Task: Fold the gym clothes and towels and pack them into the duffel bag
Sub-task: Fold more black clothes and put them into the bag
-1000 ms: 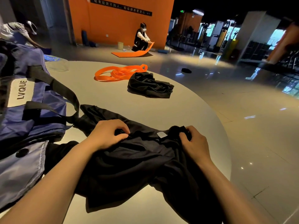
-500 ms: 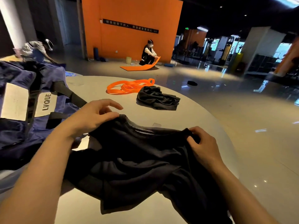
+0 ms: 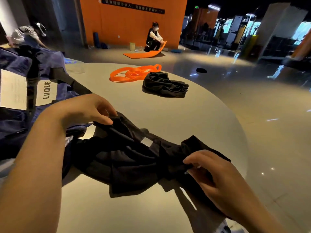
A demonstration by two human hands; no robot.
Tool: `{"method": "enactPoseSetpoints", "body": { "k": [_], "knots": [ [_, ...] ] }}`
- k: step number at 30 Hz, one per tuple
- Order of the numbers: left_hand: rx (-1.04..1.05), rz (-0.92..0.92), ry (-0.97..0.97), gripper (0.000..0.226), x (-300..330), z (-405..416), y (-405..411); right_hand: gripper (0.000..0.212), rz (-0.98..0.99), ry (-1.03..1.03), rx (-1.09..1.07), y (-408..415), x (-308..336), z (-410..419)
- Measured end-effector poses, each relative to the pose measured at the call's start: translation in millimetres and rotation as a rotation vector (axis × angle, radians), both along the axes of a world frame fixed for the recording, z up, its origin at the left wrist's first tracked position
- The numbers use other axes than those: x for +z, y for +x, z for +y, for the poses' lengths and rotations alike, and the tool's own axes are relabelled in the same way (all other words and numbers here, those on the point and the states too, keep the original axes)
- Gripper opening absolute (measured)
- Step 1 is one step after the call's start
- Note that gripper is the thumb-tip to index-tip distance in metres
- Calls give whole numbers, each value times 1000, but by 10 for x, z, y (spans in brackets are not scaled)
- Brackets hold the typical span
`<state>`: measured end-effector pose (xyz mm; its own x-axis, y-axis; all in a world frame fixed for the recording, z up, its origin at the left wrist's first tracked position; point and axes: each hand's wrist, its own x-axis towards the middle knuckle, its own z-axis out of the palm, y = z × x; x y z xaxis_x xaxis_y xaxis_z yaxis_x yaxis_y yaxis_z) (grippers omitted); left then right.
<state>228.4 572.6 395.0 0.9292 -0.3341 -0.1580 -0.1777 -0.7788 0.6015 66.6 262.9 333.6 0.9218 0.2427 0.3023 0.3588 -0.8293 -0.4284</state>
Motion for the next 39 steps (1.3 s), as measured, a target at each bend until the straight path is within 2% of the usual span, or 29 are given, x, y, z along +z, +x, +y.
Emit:
{"method": "enactPoseSetpoints", "body": {
  "k": [5, 7, 10, 12, 13, 15, 17, 21, 23, 25, 28, 34, 39],
  "knots": [
    [-20, -5, 36, 12, -29, 9, 38, 28, -91, -31, -81, 115, 132, -84],
    [-12, -23, 18, 11, -24, 39, 41, 30, -61, -41, -78, 221, 196, -59],
    [-14, -48, -7, 11, 5, 52, 18, 32, 50, -232, 18, 433, 241, 9],
    [-4, -70, 3, 10, 23, 50, -4, 21, 73, -305, 77, 524, 253, 44],
    [17, -95, 4, 9, 31, 53, -6, 15, 61, -279, 68, 551, 260, 33],
    [104, -190, 8, 6, 49, 58, 1, 7, 43, -87, -11, 588, 331, -35],
    [218, -297, 1, 6, 54, 11, 20, 14, 13, 107, -115, 646, 439, -163],
    [338, -460, -202, 4, -25, -204, -9, 9, -90, 213, -265, 752, 803, -444],
    [351, -486, -375, 9, 15, -269, -5, 7, -112, 362, -292, 814, 1036, -596],
    [351, -485, -559, 15, 187, -288, 32, 9, -114, 499, -312, 866, 1312, -689],
    [304, -552, -619, 12, 657, -327, 49, 12, -167, 596, -285, 927, 1775, -726],
    [325, -838, -698, 17, 1941, -283, -165, 19, -499, 478, -262, 862, 2853, -656],
    [398, -1195, -663, 14, 2824, -289, -634, 6, -820, 388, -316, 550, 3594, -440]
  ]
}}
